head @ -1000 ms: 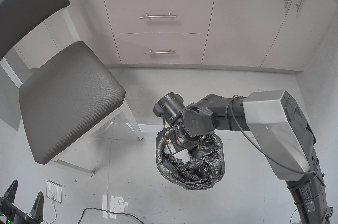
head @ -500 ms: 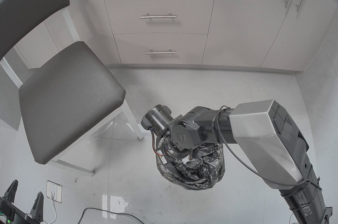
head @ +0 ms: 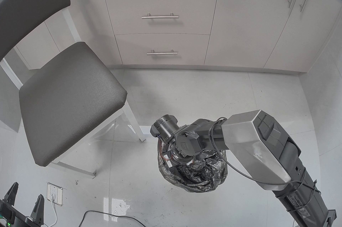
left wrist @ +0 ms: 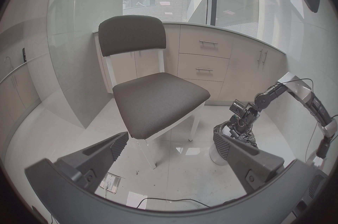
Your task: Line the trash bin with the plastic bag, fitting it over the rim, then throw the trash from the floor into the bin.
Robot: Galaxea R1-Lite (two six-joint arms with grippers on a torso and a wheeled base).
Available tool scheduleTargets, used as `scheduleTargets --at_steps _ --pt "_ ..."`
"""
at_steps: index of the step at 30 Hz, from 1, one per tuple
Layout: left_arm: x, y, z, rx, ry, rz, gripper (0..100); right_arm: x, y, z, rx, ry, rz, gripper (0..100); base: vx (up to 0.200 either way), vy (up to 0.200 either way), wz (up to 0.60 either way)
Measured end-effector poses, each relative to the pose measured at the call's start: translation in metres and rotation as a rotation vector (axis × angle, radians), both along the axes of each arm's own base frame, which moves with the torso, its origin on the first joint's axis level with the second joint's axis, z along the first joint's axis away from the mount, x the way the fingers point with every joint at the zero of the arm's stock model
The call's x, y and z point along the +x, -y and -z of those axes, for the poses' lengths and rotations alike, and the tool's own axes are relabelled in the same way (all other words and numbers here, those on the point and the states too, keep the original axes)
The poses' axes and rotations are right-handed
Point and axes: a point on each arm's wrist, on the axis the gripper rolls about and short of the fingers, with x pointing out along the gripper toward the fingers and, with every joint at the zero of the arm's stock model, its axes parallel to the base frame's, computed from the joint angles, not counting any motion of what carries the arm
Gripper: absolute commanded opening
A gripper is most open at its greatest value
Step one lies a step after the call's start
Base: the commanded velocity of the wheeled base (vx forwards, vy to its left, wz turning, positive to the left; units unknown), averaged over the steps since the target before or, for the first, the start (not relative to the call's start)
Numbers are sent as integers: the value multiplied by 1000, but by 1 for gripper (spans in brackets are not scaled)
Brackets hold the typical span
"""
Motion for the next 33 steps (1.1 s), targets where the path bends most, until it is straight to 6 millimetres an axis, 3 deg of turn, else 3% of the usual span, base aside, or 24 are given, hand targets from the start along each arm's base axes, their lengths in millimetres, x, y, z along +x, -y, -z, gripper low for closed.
scheduleTargets --at_steps 15,33 --pt "0 0 0 0 0 0 100 37 37 38 -15 -11 99 0 0 0 0" --pt "0 0 0 0 -1 0 100 55 61 82 -37 -36 158 0 0 0 0"
